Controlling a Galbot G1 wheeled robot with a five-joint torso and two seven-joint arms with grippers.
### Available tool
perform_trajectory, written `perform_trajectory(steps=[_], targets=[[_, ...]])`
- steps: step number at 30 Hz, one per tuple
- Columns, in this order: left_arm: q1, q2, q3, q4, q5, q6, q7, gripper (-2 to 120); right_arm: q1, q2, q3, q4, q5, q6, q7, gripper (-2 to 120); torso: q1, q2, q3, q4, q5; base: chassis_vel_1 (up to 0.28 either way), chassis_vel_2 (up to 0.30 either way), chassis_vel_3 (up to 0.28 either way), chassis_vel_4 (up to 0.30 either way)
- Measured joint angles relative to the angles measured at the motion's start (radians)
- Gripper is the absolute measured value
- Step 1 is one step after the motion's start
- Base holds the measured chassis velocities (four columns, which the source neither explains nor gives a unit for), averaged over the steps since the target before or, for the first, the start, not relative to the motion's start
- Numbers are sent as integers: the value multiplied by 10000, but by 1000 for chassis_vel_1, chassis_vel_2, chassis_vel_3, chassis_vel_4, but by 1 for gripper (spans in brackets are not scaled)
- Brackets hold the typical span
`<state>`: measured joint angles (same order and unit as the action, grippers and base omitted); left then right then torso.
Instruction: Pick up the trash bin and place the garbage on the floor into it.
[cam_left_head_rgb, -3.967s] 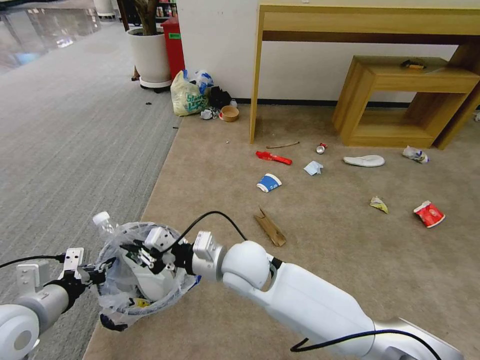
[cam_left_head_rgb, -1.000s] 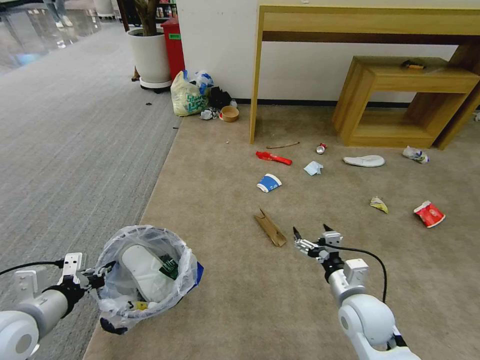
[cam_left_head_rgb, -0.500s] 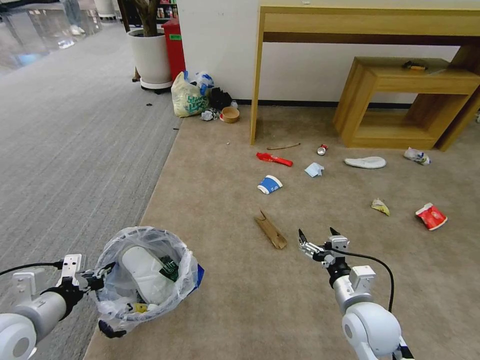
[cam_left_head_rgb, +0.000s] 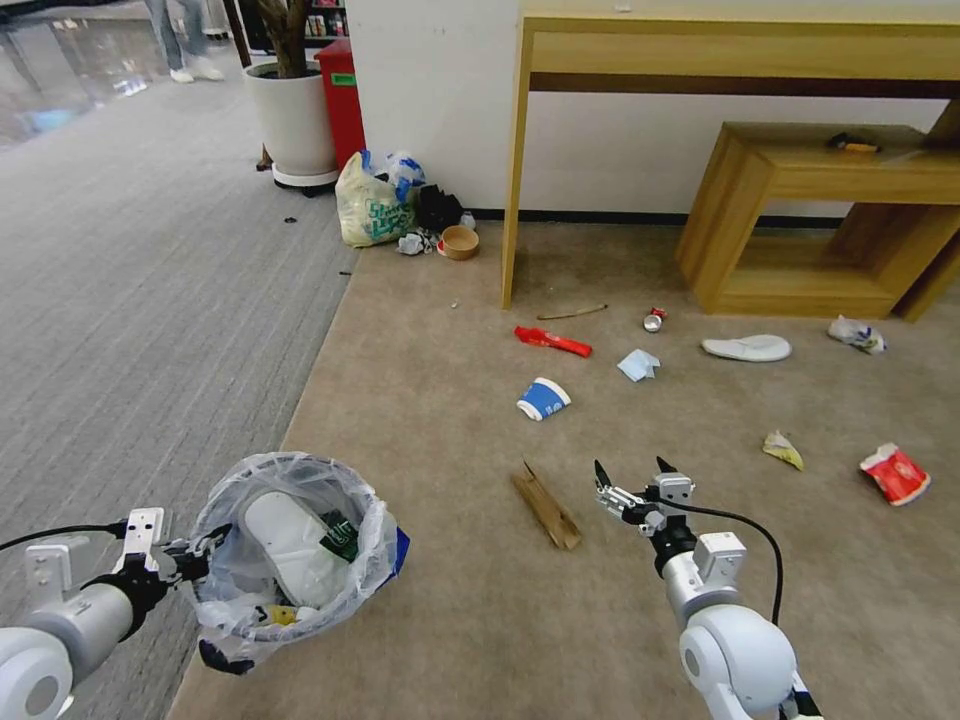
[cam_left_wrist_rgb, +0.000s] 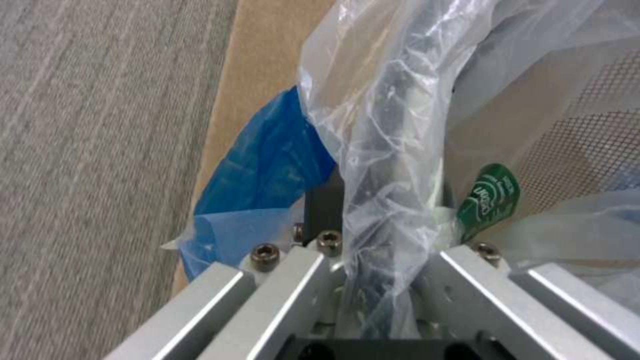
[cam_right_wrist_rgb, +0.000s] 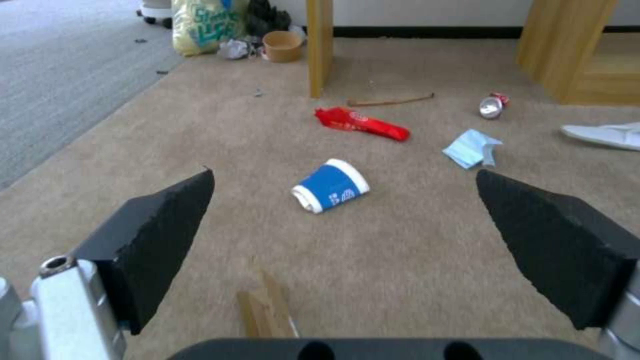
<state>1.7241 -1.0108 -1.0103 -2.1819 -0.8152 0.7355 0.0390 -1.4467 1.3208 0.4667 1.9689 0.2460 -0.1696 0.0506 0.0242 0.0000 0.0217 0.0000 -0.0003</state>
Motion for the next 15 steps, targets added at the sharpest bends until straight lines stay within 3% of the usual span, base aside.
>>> perform_trajectory(steps=[15], targets=[[-104,6,55,73,15,0,29,0,153,38,-126,-354,-79,45,-1,100,1,0,1,-2,0,-170,174,173,-173]])
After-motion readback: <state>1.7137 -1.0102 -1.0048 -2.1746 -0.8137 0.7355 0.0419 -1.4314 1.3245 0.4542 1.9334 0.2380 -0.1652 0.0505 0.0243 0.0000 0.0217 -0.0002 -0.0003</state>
